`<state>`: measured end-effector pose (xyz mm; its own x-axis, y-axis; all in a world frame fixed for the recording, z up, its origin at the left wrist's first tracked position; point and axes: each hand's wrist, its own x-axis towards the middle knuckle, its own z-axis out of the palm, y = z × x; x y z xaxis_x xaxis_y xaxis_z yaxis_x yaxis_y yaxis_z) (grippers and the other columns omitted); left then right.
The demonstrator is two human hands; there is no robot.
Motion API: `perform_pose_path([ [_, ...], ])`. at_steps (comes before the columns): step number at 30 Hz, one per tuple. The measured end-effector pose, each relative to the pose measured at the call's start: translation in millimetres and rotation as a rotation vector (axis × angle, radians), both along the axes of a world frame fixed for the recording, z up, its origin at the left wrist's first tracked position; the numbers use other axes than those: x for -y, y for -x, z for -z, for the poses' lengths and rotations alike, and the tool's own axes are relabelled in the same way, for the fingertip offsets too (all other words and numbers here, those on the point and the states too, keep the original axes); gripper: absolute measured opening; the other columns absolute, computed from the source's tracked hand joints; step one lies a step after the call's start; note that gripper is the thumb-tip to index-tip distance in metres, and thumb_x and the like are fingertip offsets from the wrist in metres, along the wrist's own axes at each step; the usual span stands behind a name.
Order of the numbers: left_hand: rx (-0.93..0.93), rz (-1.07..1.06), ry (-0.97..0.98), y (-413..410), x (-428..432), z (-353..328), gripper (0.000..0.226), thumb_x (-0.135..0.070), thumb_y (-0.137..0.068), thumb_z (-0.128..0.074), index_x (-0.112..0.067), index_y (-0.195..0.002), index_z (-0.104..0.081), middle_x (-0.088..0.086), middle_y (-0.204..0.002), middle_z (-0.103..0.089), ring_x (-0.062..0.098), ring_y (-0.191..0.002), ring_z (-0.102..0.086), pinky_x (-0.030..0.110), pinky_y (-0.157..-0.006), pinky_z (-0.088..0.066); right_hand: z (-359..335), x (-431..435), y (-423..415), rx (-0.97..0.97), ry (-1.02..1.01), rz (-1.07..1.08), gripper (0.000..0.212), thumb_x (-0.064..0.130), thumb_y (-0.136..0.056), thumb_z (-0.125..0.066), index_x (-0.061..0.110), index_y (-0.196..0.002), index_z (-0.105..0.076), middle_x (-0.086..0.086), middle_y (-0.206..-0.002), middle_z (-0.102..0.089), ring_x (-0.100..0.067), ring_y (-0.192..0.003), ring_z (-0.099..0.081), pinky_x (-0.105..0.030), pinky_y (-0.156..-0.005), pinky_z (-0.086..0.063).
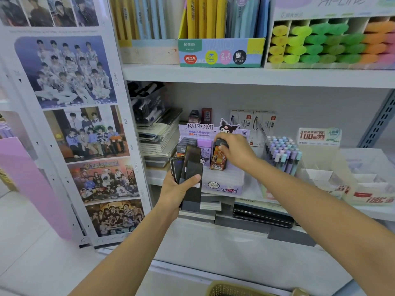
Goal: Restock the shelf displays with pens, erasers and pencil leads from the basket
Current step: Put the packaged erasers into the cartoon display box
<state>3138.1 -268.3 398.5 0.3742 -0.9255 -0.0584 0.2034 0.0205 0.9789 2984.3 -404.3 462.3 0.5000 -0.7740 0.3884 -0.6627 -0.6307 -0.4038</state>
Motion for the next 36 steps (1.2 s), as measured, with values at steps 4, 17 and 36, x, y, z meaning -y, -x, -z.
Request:
perform_pose_path([
  [4, 0.004, 0.002, -0.002, -0.3, 0.1, -1.9, 0.05, -0.01, -0.076, -0.079, -0.017, -0.121, -0.057, 0.005, -0.107, -0.073, 0.025, -0.101, -0.069, 0.049, -0.093, -0.053, 3.7, 1.4, 5.7, 0.019, -0.009, 0.01, 0.025, 0.004, -0.092, -0.058, 0.015, -0.115, -0.063, -0.01, -0.107, -0.068, -0.025, -0.094, -0.063, -0.031, -0.082, -0.049],
  [17, 0.006, 0.014, -0.011, 2.0, -1.4, -2.2, 0.048, -0.008, -0.077, -0.079, -0.017, -0.118, -0.058, 0.009, -0.107, -0.073, 0.026, -0.097, -0.07, 0.048, -0.088, -0.056, 24.2, -7.7, 3.5, 0.075, 0.305, 0.054, 0.035, 0.009, -0.09, -0.063, 0.011, -0.125, -0.062, -0.005, -0.124, -0.061, -0.024, -0.12, -0.049, -0.035, -0.104, -0.036],
  [36, 0.203, 0.145, 0.026, 31.0, -25.0, -27.0, 0.055, -0.005, -0.07, -0.084, -0.016, -0.117, -0.058, 0.006, -0.104, -0.073, 0.019, -0.095, -0.07, 0.019, -0.068, -0.054, 2.4, -53.7, 7.7, 0.636, -0.652, -0.23, 0.007, 0.025, -0.093, -0.062, 0.018, -0.092, -0.063, 0.0, -0.087, -0.065, -0.009, -0.074, -0.062, -0.014, -0.052, -0.046],
])
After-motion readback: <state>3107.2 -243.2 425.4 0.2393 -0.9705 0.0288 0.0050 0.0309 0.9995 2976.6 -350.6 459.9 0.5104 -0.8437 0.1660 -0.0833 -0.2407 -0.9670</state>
